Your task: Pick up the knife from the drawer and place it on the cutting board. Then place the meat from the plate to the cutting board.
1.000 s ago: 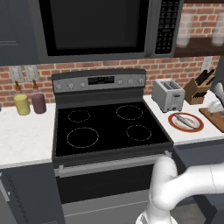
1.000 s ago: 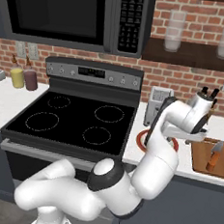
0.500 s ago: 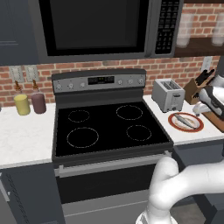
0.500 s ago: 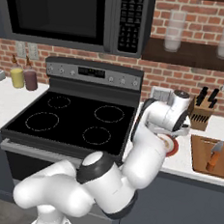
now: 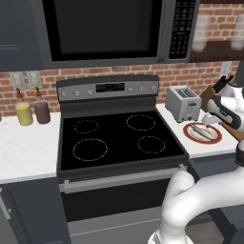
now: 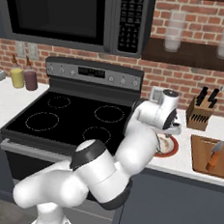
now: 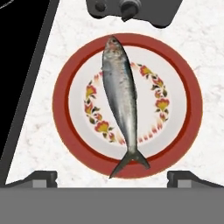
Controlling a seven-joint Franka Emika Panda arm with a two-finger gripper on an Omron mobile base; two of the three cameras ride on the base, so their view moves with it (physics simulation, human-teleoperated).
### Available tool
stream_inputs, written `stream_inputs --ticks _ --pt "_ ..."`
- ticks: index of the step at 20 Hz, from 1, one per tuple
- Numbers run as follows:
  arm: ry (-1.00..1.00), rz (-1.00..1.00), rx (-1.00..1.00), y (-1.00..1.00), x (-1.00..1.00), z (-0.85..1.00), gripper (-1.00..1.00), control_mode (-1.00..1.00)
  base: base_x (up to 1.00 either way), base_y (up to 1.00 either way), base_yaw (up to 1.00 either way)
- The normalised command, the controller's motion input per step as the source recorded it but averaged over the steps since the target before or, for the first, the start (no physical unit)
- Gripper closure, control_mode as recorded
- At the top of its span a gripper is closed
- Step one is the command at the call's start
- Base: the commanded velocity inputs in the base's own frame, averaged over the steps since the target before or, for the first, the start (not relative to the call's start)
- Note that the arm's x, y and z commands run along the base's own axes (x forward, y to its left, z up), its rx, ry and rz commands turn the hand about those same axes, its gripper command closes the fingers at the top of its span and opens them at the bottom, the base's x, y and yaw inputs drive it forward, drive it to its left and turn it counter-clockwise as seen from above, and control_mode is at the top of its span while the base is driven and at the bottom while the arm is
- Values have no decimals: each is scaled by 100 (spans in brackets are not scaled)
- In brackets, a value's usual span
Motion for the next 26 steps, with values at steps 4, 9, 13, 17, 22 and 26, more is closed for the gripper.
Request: stream_inputs --ticks 4,9,13,17,22,26 --pt "4 0 0 0 3 -28 -100 -100 0 0 0" --pt "0 0 0 0 20 -24 -100 -100 0 0 0" --pt "0 0 0 0 27 -18 -100 -100 0 0 0" --pt "0 0 0 0 31 -23 -100 -100 0 0 0" --pt "2 0 0 0 31 -22 -100 -100 0 0 0" --pt "8 0 0 0 23 -23 -100 -100 0 0 0"
